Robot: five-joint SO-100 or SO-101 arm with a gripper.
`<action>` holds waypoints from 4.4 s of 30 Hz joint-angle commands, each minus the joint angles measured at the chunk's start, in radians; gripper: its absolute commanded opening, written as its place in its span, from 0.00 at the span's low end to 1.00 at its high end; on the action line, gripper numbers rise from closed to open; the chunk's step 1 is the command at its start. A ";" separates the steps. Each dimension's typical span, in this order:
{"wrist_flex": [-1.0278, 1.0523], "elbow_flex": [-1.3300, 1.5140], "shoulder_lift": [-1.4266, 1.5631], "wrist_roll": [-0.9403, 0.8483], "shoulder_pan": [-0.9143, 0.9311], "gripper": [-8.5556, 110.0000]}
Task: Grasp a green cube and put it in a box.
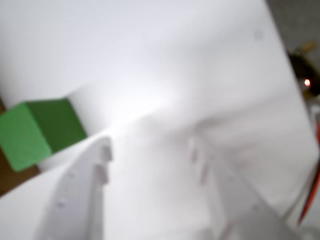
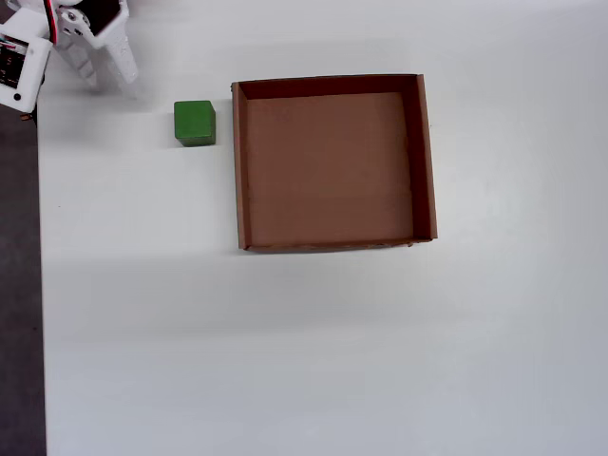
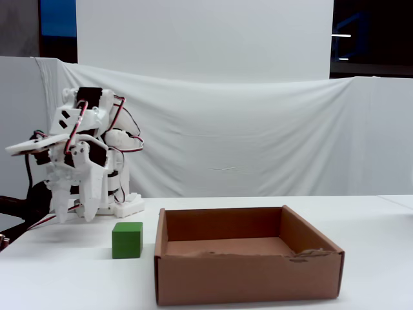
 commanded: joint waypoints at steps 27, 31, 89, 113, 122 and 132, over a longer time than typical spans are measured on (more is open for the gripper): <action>0.002 -0.006 0.005 0.009 -0.005 0.25; 0.002 -0.006 0.005 0.009 -0.005 0.25; -0.364 -0.337 -0.518 -0.195 -0.330 0.26; -0.414 -0.443 -0.729 -0.225 -0.400 0.26; -0.483 -0.457 -0.779 -0.557 -0.413 0.26; -0.416 -0.692 -1.011 -0.778 -0.442 0.26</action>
